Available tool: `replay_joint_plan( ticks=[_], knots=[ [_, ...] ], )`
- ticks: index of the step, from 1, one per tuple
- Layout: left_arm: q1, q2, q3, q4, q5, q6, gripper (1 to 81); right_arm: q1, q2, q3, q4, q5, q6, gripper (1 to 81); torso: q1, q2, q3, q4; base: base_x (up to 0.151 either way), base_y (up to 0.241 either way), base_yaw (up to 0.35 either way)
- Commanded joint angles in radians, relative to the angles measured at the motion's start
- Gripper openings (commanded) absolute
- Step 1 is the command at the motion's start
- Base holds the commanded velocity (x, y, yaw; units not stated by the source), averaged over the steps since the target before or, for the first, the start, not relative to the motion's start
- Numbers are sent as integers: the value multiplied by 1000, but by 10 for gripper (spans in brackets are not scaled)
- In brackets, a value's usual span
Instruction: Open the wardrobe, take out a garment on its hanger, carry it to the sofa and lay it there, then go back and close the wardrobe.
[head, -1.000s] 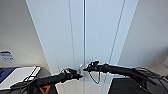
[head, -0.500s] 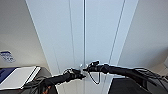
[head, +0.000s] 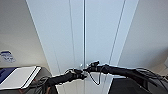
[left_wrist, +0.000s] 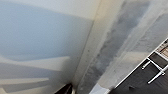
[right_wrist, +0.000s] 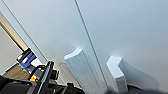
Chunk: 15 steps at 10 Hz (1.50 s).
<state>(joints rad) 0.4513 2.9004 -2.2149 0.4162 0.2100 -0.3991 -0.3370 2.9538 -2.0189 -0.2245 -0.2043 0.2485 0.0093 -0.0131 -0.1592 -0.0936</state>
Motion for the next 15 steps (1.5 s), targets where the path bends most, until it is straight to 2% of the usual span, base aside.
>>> replay_joint_plan(
  ticks=[1,3,7,9,12,15],
  knots=[
    [-193,24,196,9,-104,8,811,109,-5,175,19,5,9,811,0,0,0,0,0,0,0],
    [-179,-44,361,10,-106,-3,811,77,-22,260,19,5,9,811,0,0,0,0,0,0,0],
    [-109,-137,593,21,-112,5,811,22,-25,332,13,5,8,811,2,1,0,0,0,0,0],
    [-52,-196,702,59,-113,8,811,-8,-46,384,7,5,5,811,2,2,0,0,0,0,0],
    [30,-317,843,95,-150,10,811,-34,-123,485,5,5,5,811,2,2,0,0,0,0,0],
    [105,-490,995,124,-178,10,811,-60,-189,591,-7,-10,-9,811,2,2,0,0,0,0,0]
  ],
)
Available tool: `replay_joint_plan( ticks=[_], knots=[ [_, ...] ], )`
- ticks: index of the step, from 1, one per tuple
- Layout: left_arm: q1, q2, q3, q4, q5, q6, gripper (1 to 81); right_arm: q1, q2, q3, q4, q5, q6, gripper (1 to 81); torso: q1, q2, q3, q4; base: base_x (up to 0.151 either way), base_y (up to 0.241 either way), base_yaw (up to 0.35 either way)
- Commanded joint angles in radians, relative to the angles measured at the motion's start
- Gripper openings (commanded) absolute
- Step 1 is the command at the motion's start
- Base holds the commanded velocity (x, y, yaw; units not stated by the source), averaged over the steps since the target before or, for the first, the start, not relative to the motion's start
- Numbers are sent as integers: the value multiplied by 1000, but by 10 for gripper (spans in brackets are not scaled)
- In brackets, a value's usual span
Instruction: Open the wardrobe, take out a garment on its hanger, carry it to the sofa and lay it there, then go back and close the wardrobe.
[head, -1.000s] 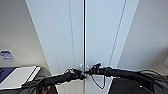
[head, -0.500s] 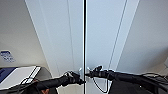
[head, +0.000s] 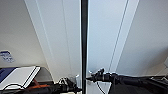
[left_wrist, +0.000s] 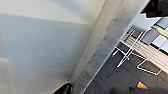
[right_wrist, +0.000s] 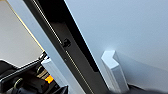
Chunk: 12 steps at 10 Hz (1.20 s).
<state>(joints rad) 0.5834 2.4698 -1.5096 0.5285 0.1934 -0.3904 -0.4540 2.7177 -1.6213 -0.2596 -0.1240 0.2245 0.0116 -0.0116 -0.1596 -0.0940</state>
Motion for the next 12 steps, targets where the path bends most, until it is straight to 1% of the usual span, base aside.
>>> replay_joint_plan(
  ticks=[1,2,4,8,11,12],
  knots=[
    [-9,-109,337,24,-161,1,811,39,26,241,-3,-100,15,811,0,0,0,0,0,0,0],
    [9,-151,379,34,-161,1,811,22,-3,285,-21,-114,15,811,0,0,0,0,0,0,0],
    [45,-224,455,59,-163,1,811,-8,-77,360,-44,-115,15,811,0,0,0,0,0,0,0],
    [149,-391,573,122,-179,1,811,-99,-264,491,-98,-111,15,811,0,0,0,0,0,0,0],
    [270,-504,595,174,-330,1,811,-165,-414,567,-122,-91,15,811,1,0,0,0,0,0,0],
    [324,-524,591,212,-356,1,811,-188,-465,577,-122,-80,13,811,1,0,1,0,0,0,0]
  ],
)
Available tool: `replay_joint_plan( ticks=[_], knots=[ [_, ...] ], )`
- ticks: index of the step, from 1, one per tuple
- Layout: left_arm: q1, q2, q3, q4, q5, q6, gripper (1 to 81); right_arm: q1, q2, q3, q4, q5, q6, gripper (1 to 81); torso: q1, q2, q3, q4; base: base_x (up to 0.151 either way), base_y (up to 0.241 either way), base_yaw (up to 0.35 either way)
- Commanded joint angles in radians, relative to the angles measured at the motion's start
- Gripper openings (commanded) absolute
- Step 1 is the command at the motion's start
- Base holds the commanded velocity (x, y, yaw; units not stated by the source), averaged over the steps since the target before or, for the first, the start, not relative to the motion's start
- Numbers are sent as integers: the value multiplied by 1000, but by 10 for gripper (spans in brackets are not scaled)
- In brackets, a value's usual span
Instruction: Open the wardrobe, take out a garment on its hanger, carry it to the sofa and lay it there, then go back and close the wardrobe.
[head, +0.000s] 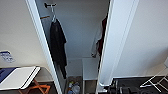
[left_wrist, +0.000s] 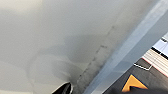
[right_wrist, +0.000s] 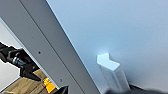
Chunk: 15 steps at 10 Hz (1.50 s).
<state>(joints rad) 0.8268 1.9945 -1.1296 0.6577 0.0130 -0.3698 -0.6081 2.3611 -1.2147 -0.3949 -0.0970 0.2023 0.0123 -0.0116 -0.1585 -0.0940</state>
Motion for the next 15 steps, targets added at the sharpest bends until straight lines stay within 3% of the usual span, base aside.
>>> replay_joint_plan(
  ticks=[1,6,10,12,13,15],
  knots=[
    [128,-64,206,102,-191,-20,811,-54,-144,175,10,-82,34,811,0,0,0,0,0,0,0],
    [425,-167,-39,149,-535,-20,811,-151,-343,149,-7,-23,37,811,1,0,1,0,0,0,0],
    [645,-71,-409,132,-775,-32,811,-233,-455,5,14,-21,75,811,-3,-2,3,0,0,0,0],
    [705,61,-628,65,-805,-35,811,-315,-445,-127,25,-21,133,811,-3,-2,3,0,0,0,0],
    [717,146,-741,45,-795,-66,811,-350,-405,-197,25,-23,172,811,-4,-3,3,0,0,0,0],
    [725,283,-925,33,-774,-148,811,-417,-304,-302,27,-23,195,811,-6,-4,4,0,0,0,0]
  ],
)
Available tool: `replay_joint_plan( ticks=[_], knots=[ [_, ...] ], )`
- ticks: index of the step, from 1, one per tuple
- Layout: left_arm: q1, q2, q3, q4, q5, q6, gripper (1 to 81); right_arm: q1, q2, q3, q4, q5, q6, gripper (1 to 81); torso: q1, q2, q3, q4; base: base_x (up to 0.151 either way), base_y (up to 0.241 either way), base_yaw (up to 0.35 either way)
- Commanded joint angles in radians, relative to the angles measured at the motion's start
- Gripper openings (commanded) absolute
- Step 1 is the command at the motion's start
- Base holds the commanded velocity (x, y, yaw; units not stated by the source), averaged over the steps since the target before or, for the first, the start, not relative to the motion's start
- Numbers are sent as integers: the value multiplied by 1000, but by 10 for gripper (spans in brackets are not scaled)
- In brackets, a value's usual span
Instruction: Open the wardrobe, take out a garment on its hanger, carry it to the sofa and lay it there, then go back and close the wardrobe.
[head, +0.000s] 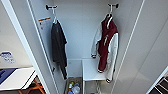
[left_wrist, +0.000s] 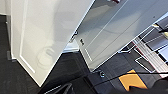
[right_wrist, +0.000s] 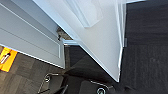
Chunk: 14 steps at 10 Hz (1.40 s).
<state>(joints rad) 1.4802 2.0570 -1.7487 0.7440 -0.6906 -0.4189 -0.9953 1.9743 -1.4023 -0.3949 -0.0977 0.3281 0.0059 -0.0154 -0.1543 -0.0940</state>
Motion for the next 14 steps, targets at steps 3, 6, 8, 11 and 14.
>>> replay_joint_plan(
  ticks=[3,6,8,11,14],
  knots=[
    [35,402,-547,-41,5,-243,811,-113,256,-260,28,-21,92,811,0,0,0,0,0,0,0],
    [-62,526,-594,-54,95,-308,811,-179,404,-378,28,5,94,811,-1,0,0,0,0,0,0],
    [-140,583,-594,-64,144,-313,811,-214,459,-412,28,36,94,811,-1,-1,0,0,0,0,0],
    [-255,681,-624,-117,243,-313,811,-314,574,-534,27,125,92,811,-1,-1,0,0,0,0,0],
    [-341,763,-675,-233,247,-340,811,-380,682,-684,21,211,92,811,-1,-1,0,0,0,0,0]
  ],
)
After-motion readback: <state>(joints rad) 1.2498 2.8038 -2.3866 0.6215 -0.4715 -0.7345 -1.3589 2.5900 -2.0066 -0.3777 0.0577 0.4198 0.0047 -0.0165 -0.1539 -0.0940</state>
